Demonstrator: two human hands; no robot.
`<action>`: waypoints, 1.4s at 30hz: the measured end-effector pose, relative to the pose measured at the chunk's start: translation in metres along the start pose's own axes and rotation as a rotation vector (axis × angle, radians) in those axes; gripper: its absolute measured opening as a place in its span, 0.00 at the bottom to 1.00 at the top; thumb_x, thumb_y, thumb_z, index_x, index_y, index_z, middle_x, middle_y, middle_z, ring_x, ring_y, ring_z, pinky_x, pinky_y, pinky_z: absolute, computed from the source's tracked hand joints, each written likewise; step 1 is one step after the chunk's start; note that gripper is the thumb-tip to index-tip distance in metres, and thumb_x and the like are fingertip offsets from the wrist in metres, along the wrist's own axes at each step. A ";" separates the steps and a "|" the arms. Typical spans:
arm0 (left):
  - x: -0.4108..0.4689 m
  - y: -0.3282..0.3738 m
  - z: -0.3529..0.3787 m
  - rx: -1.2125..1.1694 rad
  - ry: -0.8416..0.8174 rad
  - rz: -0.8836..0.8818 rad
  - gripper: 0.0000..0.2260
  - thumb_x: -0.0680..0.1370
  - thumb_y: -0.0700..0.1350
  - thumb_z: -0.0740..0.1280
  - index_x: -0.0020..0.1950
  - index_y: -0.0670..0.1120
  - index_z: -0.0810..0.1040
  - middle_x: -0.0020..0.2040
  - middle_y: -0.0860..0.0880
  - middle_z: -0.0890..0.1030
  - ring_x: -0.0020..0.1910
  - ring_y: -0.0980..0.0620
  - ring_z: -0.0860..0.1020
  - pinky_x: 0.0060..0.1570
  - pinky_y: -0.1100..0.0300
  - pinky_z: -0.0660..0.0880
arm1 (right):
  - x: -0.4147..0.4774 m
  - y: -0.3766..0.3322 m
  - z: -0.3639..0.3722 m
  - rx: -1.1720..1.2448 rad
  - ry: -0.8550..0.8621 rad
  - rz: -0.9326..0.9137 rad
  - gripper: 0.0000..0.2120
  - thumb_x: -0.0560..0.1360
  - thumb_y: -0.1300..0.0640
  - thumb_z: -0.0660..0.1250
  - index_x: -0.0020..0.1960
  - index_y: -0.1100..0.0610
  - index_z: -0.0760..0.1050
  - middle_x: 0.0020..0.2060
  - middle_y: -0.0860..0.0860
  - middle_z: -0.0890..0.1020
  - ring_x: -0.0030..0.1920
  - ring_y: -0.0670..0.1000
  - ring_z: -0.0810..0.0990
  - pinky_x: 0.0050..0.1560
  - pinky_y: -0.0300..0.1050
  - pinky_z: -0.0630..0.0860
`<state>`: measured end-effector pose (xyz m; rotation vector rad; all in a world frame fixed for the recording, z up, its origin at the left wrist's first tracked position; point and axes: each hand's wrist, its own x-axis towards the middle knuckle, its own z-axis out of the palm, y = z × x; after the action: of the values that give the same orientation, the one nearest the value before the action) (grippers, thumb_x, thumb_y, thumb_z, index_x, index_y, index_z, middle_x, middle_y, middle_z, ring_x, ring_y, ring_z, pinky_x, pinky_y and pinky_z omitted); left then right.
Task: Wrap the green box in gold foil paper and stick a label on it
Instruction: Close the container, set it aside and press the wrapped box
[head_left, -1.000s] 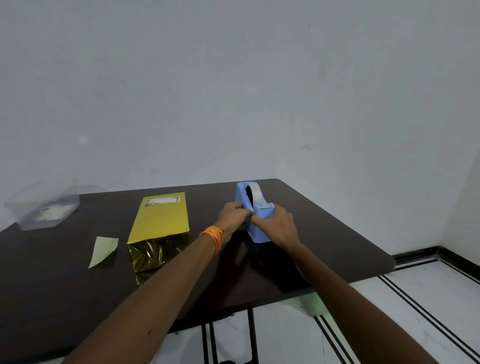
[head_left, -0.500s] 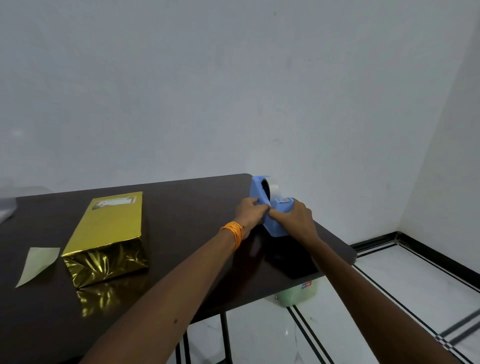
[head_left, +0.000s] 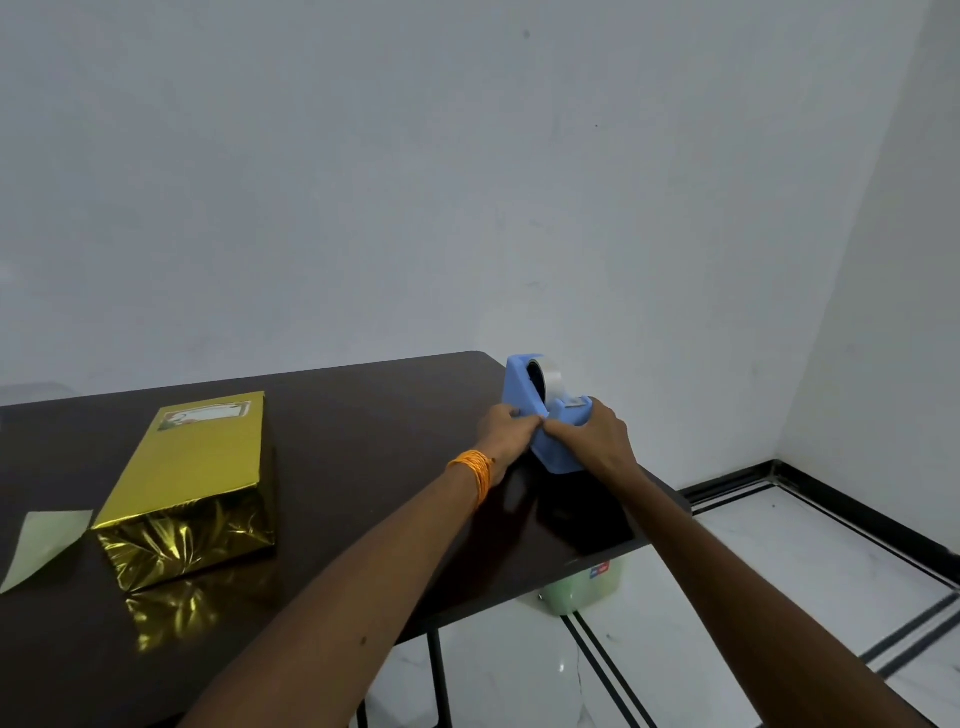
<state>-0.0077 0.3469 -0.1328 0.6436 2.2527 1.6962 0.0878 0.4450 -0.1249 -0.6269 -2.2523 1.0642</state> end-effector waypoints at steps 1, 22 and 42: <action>-0.003 -0.001 -0.002 0.011 0.012 0.005 0.15 0.76 0.49 0.69 0.57 0.41 0.78 0.55 0.44 0.80 0.53 0.47 0.79 0.55 0.52 0.79 | -0.001 0.000 0.000 0.006 0.003 0.008 0.31 0.60 0.32 0.64 0.52 0.55 0.73 0.43 0.48 0.80 0.44 0.50 0.79 0.35 0.37 0.69; -0.145 0.021 -0.246 0.225 0.549 0.303 0.07 0.77 0.39 0.66 0.54 0.42 0.81 0.52 0.48 0.83 0.52 0.53 0.79 0.54 0.59 0.76 | -0.108 -0.181 0.146 0.289 0.074 -0.495 0.17 0.75 0.57 0.69 0.63 0.57 0.72 0.60 0.53 0.74 0.59 0.49 0.73 0.57 0.42 0.69; -0.169 -0.064 -0.312 0.121 0.473 -0.134 0.12 0.80 0.54 0.62 0.52 0.44 0.73 0.47 0.49 0.77 0.45 0.53 0.75 0.43 0.55 0.70 | -0.144 -0.202 0.212 0.295 -0.393 -0.160 0.11 0.80 0.52 0.59 0.57 0.56 0.75 0.47 0.50 0.80 0.43 0.46 0.77 0.38 0.42 0.70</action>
<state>-0.0134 -0.0135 -0.1139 0.1088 2.6573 1.8006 0.0190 0.1260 -0.1164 -0.1173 -2.3474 1.5016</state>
